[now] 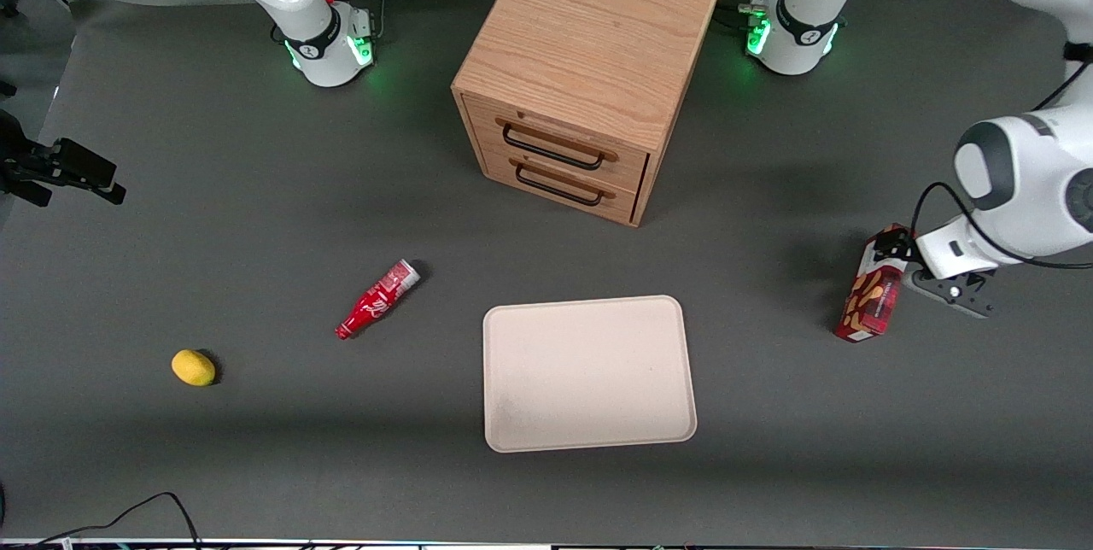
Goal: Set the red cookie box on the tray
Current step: 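Lower the left gripper over the red shortbread box and grasp it, then lift the box and carry it with the left gripper to the white tray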
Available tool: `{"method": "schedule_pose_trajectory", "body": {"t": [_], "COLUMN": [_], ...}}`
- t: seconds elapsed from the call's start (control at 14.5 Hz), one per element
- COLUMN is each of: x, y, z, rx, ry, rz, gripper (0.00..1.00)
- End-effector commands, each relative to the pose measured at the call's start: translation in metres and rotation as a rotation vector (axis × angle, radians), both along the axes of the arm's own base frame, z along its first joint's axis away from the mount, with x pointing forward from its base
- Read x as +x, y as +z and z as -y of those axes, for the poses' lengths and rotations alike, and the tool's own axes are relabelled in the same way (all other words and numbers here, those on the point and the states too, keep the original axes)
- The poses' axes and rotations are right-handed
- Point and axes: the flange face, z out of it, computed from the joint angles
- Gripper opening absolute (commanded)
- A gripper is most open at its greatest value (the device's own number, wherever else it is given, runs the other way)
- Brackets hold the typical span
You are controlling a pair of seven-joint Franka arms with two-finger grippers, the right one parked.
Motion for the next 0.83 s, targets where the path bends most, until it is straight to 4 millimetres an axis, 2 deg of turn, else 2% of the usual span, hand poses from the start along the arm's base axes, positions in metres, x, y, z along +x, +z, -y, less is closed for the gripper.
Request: {"method": "schedule_pose_trajectory", "body": {"t": [0.0,0.07,0.14,0.21,0.28,0.76], "x": [-0.006,-0.006,-0.007,-0.009,-0.009,-0.008], "y": [-0.03,-0.039,-0.044,-0.047,-0.049,-0.044], "z": [0.006,0.006,0.006,0.004,0.004,0.003], "rx": [-0.001,0.003,0.005,0.004,0.002,-0.008], "ry": [-0.005,-0.004,-0.004,-0.002,-0.004,0.009], "rz": [0.044,0.048,0.046,0.037,0.028,0.025], "gripper": [1.0,1.0,0.68,0.06,0.0,0.0]}}
